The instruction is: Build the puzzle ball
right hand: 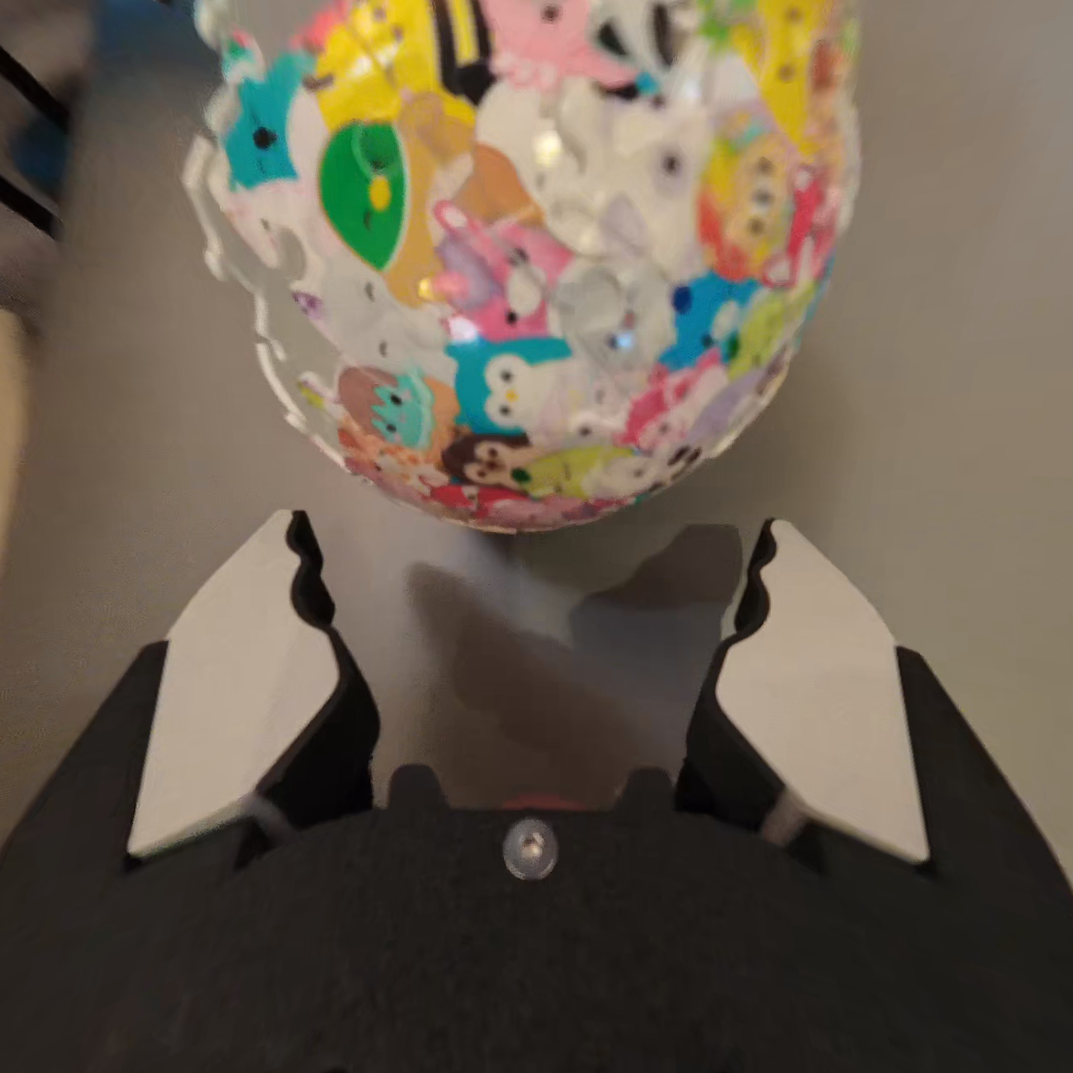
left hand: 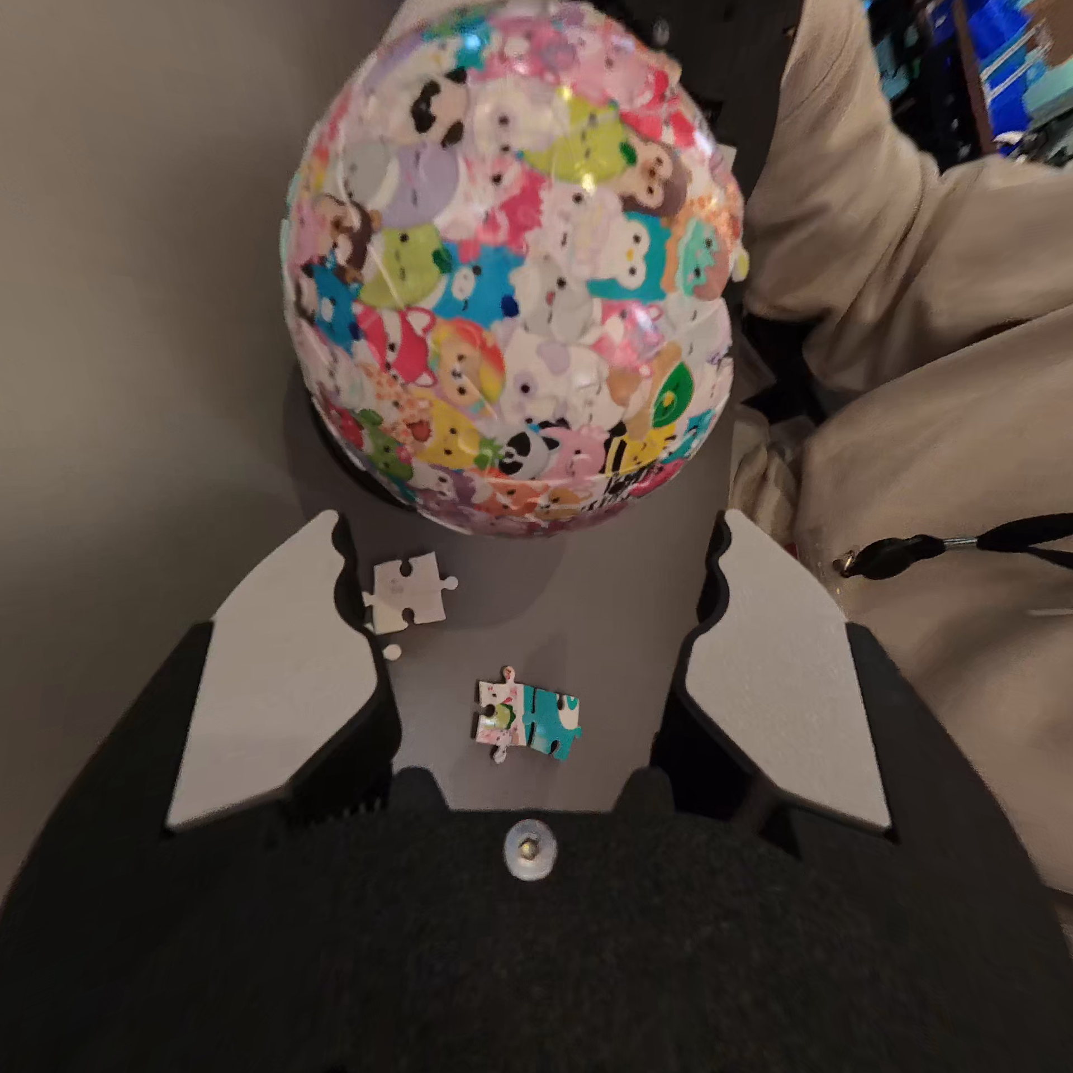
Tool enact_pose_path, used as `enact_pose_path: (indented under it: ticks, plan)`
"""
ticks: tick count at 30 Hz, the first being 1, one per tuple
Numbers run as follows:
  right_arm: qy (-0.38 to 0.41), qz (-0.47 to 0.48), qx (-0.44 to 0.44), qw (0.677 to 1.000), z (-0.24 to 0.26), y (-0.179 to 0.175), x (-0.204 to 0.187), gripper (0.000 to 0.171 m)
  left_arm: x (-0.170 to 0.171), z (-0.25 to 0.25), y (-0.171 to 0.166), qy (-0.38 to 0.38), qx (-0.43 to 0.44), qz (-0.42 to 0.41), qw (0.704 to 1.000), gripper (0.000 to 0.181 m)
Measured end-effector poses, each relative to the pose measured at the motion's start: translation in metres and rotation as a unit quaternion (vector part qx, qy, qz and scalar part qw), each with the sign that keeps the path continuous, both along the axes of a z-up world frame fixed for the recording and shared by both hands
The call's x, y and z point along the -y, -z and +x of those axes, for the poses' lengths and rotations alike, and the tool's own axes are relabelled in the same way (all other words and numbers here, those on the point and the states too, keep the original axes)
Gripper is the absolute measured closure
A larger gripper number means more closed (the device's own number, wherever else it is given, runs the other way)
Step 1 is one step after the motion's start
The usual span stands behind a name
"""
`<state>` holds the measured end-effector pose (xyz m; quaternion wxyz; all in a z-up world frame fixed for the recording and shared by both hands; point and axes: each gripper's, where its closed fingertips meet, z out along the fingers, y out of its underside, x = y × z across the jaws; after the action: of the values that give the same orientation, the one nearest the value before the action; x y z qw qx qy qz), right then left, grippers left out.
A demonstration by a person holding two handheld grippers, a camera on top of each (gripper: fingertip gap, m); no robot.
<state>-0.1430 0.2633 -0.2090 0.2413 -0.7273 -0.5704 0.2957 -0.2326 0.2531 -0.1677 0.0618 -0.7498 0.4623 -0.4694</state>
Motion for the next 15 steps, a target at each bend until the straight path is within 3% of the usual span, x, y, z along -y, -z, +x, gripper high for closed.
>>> enact_pose_path:
  ticks: [3, 6, 9, 15]
  plan:
    - [-0.009, 0.054, 0.044, 0.998, -0.009, 0.008, -0.006, 0.038, 0.004, 0.007, 0.005, 0.014, -0.017, 0.007, 1.0, 0.068]
    - [0.002, 0.076, 0.034, 0.996, -0.017, 0.003, -0.011, 0.047, 0.002, 0.014, 0.004, 0.009, -0.015, 0.006, 1.0, 0.073]
    - [0.007, 0.082, 0.004, 0.997, -0.022, -0.006, -0.013, 0.048, -0.002, 0.016, 0.007, 0.0, -0.022, 0.026, 0.999, 0.073]
    - [0.0, 0.136, 0.031, 0.99, -0.019, -0.01, -0.023, 0.044, -0.008, 0.018, 0.008, -0.015, -0.034, 0.075, 0.996, 0.074]
